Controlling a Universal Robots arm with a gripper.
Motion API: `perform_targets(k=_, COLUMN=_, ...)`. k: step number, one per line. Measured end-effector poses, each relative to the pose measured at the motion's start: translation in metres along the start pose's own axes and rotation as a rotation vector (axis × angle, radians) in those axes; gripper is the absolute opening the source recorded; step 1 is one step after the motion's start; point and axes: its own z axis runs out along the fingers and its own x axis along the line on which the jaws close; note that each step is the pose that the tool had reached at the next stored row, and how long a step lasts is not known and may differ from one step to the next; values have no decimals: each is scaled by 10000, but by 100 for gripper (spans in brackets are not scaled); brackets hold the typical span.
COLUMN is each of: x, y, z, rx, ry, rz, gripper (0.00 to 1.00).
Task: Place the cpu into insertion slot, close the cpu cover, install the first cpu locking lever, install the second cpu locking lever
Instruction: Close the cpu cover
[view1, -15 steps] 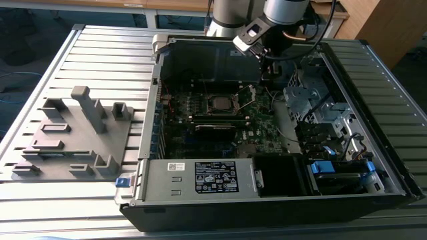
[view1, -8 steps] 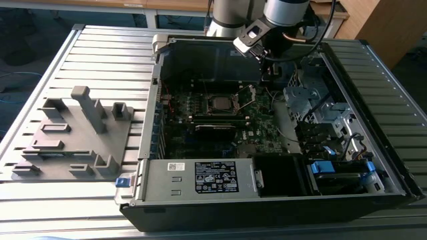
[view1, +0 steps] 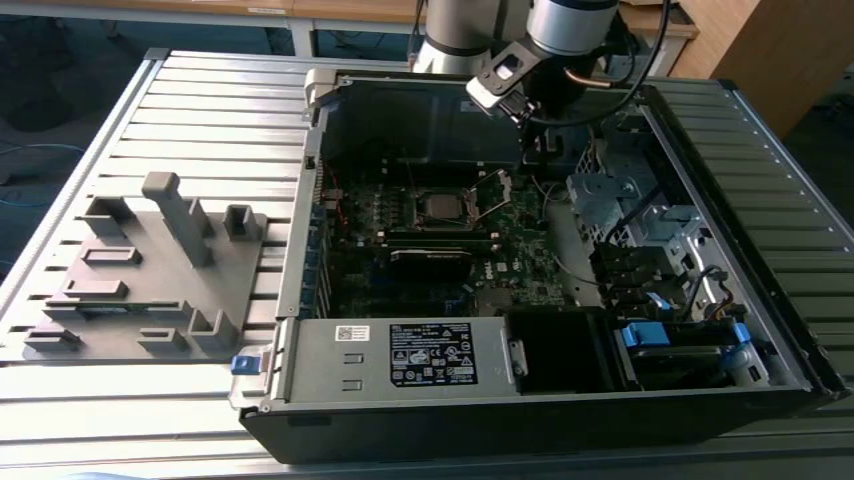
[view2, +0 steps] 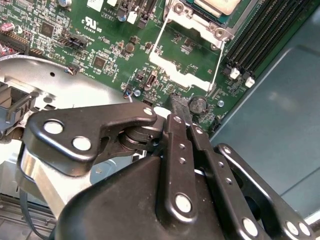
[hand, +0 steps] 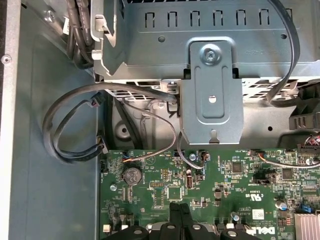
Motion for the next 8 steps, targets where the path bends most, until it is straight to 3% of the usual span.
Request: perform_targets(k=8, x=0, y=-1, z=16, rx=0, ry=1, rz=0, gripper=11)
